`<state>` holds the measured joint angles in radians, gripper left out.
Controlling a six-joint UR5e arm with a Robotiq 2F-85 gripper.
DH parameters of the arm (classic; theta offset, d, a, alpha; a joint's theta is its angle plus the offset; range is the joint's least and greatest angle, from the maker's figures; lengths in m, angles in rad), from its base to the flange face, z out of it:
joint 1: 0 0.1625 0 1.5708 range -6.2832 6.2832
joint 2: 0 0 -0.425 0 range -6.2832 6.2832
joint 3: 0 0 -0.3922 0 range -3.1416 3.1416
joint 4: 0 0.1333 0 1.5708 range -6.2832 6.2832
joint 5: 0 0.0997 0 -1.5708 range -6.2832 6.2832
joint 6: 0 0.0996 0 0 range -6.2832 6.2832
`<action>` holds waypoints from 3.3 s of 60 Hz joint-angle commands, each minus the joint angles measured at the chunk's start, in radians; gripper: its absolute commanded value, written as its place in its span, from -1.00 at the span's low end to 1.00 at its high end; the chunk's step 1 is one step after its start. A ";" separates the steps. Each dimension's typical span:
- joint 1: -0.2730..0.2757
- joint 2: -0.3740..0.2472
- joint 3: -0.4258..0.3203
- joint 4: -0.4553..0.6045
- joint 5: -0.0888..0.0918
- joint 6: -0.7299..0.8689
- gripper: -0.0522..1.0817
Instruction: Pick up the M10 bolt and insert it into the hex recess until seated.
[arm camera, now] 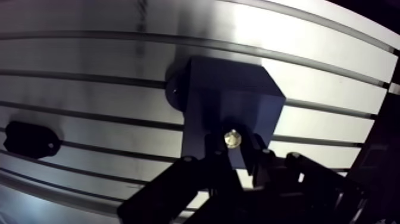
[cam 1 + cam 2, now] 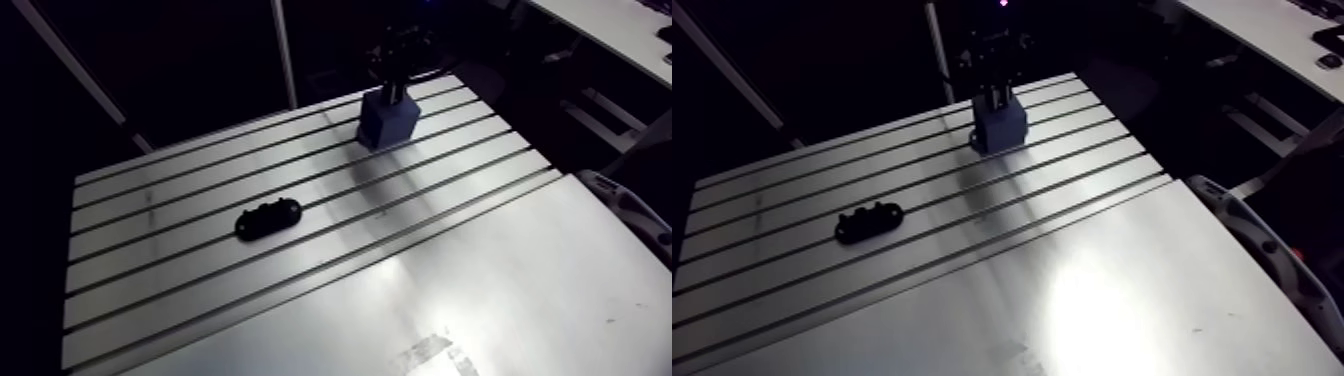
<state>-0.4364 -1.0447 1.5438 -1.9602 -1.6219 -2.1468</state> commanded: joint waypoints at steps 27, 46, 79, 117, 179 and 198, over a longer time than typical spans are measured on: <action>-0.002 -0.001 -0.015 0.001 -0.005 -0.088 0.37; -0.001 0.004 -0.014 -0.005 -0.005 -0.127 0.37; 0.002 0.007 -0.021 -0.004 -0.006 -0.210 0.36; 0.001 0.006 -0.023 0.001 -0.017 -0.269 0.35; 0.005 0.038 -0.058 0.001 -0.036 -0.397 0.27; 0.008 0.026 -0.058 -0.010 -0.039 -0.385 -0.91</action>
<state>-0.4301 -1.0142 1.4871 -1.9666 -1.6602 -2.5353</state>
